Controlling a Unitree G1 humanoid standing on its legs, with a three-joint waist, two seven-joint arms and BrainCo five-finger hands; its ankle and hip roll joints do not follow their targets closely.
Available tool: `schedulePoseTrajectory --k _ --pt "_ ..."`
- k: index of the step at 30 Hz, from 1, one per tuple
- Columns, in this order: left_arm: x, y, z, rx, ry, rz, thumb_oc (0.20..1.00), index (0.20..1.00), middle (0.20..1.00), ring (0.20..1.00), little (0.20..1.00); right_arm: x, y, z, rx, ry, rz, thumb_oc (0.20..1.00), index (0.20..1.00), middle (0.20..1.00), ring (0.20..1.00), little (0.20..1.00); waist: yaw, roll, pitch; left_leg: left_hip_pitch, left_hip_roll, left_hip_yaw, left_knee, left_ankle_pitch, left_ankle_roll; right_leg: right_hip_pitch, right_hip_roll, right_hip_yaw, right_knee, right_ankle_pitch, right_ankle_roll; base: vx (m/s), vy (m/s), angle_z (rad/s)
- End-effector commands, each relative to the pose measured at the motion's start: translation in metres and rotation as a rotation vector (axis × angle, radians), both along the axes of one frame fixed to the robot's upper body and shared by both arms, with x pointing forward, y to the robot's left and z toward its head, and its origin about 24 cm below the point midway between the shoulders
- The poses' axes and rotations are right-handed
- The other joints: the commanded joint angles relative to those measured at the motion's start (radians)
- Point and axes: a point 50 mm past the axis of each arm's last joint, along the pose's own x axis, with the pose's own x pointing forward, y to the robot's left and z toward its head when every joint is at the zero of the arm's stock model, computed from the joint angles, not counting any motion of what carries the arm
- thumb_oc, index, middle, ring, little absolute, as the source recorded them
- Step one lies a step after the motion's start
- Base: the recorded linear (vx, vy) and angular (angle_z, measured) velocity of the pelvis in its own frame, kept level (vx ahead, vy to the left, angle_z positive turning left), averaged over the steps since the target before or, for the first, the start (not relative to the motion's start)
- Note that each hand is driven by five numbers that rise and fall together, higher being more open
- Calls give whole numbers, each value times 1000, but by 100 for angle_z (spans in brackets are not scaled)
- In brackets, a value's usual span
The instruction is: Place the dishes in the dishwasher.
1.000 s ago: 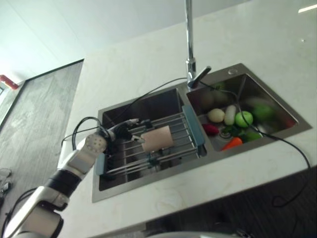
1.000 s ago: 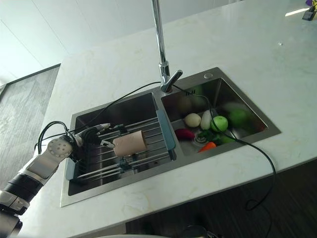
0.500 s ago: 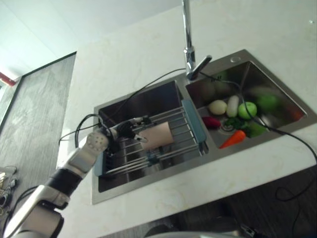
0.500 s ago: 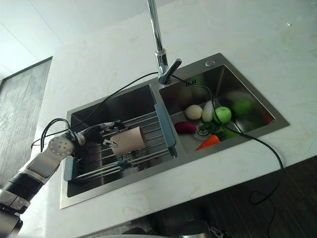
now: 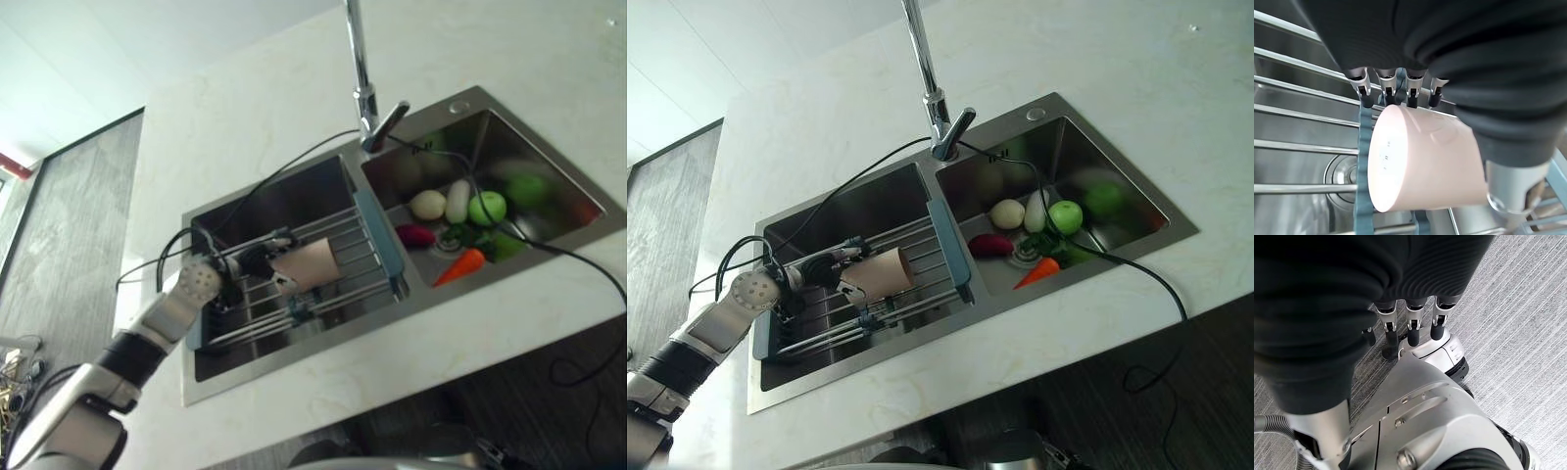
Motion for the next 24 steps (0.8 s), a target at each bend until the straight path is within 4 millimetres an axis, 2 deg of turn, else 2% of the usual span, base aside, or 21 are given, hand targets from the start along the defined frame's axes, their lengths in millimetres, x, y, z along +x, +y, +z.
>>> schedulePoseTrajectory --k 1,7,14,24 --pt "17 2 35 48 -111 -13 1000 1000 1000 1000 1000 6 -5 3 8 -39 -56 1000 1000 1000 1000 1000 -21 -40 -7 28 -11 14 69 -132 8 -50 -65 -30 67 -21 57 0 0 0" --pt "19 -1 34 51 -104 -11 1000 1000 1000 1000 1000 9 -6 4 9 -54 -58 1000 1000 1000 1000 1000 -29 -33 -6 25 -12 19 69 -131 7 -57 -67 -24 69 -20 59 0 0 0" --pt "21 9 28 116 -93 45 1000 1000 1000 1000 1000 9 -8 5 7 -51 -66 1000 1000 1000 1000 1000 -39 -24 1 23 -13 25 70 -130 6 -66 -73 -16 73 -19 62 -9 2 -9" --pt "23 12 24 156 -107 58 1000 1000 1000 1000 1000 9 -12 7 1 -63 -68 1000 1000 1000 1000 1000 -49 -18 18 13 -13 26 70 -126 4 -84 -79 -6 80 -16 66 0 0 0"
